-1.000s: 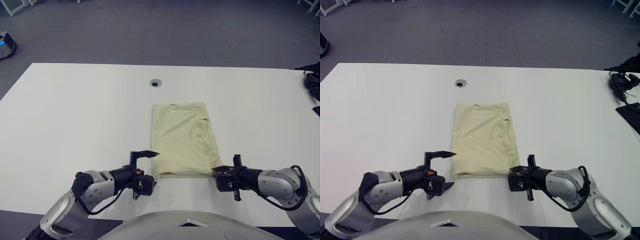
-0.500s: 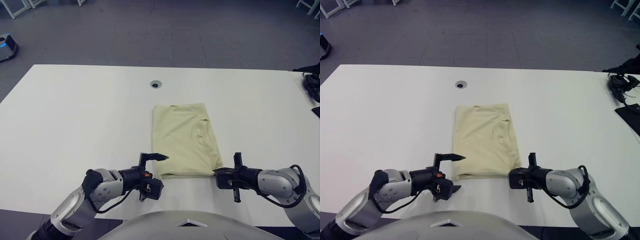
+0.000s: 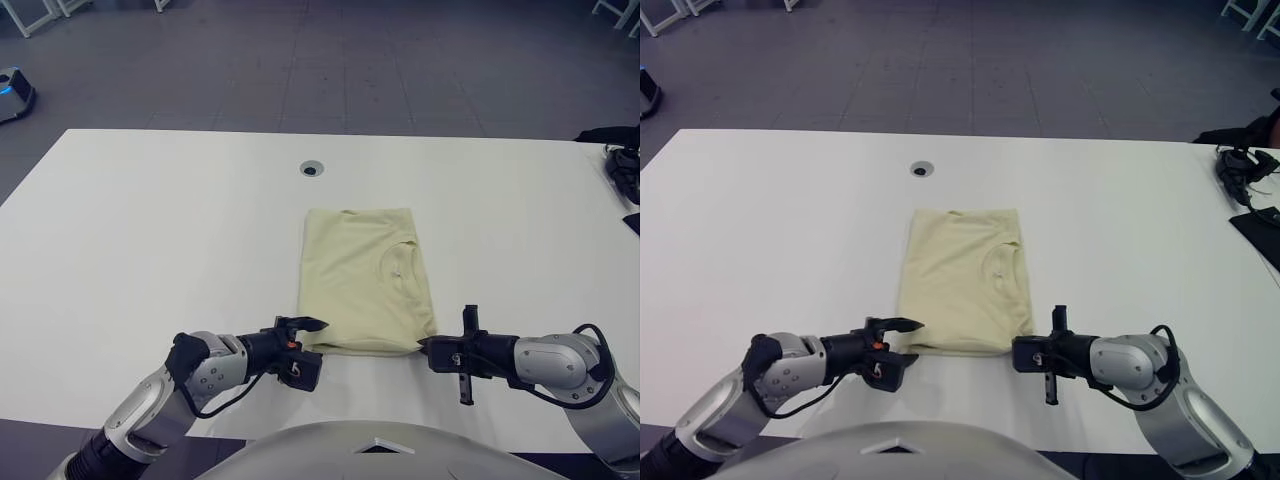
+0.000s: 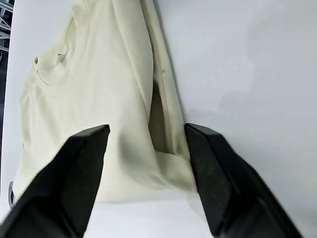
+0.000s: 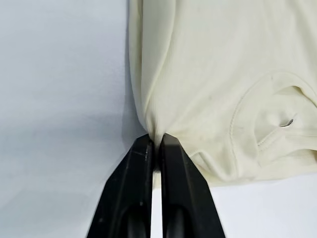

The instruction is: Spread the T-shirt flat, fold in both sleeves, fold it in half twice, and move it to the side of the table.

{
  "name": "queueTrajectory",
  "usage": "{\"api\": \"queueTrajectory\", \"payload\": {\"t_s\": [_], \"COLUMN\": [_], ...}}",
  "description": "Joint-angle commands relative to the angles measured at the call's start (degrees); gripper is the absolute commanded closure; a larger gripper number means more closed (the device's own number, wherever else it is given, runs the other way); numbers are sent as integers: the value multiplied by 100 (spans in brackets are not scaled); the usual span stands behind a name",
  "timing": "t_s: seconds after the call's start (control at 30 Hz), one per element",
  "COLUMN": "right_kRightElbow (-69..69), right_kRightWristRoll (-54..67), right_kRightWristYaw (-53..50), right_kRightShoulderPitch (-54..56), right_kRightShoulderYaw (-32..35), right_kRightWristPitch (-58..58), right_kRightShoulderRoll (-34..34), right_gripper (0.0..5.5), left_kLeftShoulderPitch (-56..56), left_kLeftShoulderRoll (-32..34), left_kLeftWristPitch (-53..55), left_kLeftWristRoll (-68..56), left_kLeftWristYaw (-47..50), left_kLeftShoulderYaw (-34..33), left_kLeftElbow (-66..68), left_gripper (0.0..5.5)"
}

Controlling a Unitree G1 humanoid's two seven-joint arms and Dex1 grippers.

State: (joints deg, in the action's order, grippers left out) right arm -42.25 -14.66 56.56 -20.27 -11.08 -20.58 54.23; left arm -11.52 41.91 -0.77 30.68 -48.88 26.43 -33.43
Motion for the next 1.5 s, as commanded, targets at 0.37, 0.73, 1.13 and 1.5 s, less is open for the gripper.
{"api": "queueTrajectory", "payload": {"t_s": [0.37, 0.73, 1.13, 1.5], "right_kRightElbow": [-127, -248, -1302, -1744], "right_kRightWristRoll": [87, 414, 3056, 5717], "right_kRightWristYaw": [-52, 171, 2054, 2083], "right_kRightShoulderPitch": [163, 348, -90, 374], "right_kRightShoulderYaw": [-55, -9, 2183, 3511], "right_kRightWristPitch": [-131, -54, -192, -1200], "right_kRightShoulderRoll": [0, 118, 1161, 1668], "right_gripper": [547, 547, 547, 547], "left_kLeftShoulderPitch": [53, -8, -1311, -1804], "left_kLeftShoulderRoll": [164, 324, 1909, 2384], "left_kLeftWristPitch": [-63, 67, 756, 2095], "left_kLeftWristRoll": [309, -1008, -4707, -7416], "left_kLeftWristYaw": [-170, -500, -2424, -3199], "left_kLeftShoulderYaw": [0, -671, -3517, -4747], "left_kLeftElbow": [324, -170, -1332, -2027], "left_gripper": [524, 535, 535, 537]}}
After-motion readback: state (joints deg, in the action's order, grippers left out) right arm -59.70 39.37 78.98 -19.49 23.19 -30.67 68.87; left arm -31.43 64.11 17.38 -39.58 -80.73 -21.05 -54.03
